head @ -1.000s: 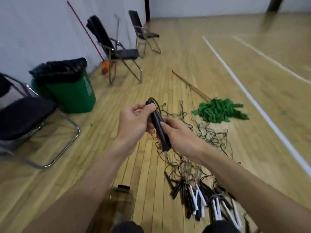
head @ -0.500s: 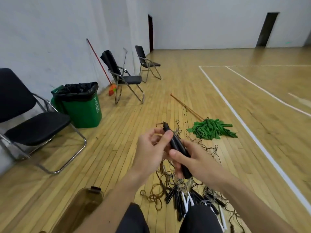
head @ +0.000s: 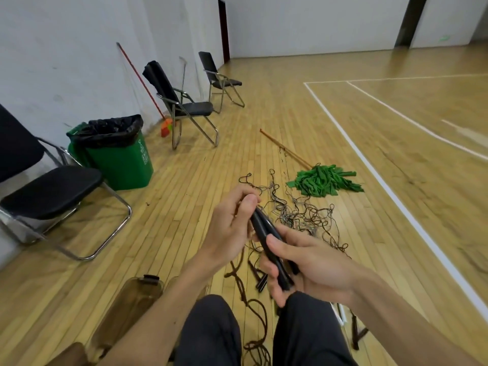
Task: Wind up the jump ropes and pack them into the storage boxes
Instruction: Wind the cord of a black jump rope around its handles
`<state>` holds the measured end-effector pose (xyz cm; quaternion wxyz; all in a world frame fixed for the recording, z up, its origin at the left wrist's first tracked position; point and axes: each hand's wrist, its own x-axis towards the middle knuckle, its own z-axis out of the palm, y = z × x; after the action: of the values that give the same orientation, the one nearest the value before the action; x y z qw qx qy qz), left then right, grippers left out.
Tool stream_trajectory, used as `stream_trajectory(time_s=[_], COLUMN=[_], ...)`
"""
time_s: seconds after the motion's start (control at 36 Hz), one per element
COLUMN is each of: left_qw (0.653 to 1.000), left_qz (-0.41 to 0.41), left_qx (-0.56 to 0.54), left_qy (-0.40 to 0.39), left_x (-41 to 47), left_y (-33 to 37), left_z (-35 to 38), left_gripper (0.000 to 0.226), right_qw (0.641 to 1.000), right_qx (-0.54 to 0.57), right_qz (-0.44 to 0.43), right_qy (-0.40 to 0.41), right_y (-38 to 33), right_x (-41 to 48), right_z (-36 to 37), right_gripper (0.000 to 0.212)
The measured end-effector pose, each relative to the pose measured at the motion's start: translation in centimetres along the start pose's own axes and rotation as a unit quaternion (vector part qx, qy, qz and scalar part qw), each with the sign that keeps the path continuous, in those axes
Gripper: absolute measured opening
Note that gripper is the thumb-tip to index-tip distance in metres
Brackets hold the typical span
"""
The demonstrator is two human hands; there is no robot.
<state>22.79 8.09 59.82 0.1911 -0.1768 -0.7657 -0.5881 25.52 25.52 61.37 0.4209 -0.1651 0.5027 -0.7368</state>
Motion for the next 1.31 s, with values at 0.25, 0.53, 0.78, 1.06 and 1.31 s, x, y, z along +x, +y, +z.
stream_trajectory(time_s=[0.25,0.53,0.78,1.06,1.31], left_qw=[0.996,0.997,0.993,0.987,0.984], left_qz=[-0.081,-0.025,-0.022,-0.144,-0.055], left_qx=[-0.015,0.066,0.097,-0.056,0.001], left_qy=[0.019,-0.027,-0.063,-0.033,-0.166], left_x=[0.3,1.2,1.9,2.0,2.5], left_y=[-1.3,-2.9,-5.4,-5.6,-4.4], left_z=[1.2,-0.2,-3.5,-2.4,-4.4], left_gripper=[0.027,0.07,0.086,0.055,0.027], right_qw=[0.997,0.998,0.994,0.994,0.984], right_qx=[0.079,0.039,-0.05,-0.074,-0.149], right_qz=[0.004,0.043,0.09,0.077,0.073], right_qy=[0.004,0.001,-0.036,0.005,0.069], right_y=[0.7,0.7,0.9,1.3,1.4], right_x=[0.3,1.4,1.6,2.7,2.6], right_z=[-1.2,-2.6,-3.0,-2.9,-3.2], right_gripper=[0.04,0.023,0.02,0.013,0.021])
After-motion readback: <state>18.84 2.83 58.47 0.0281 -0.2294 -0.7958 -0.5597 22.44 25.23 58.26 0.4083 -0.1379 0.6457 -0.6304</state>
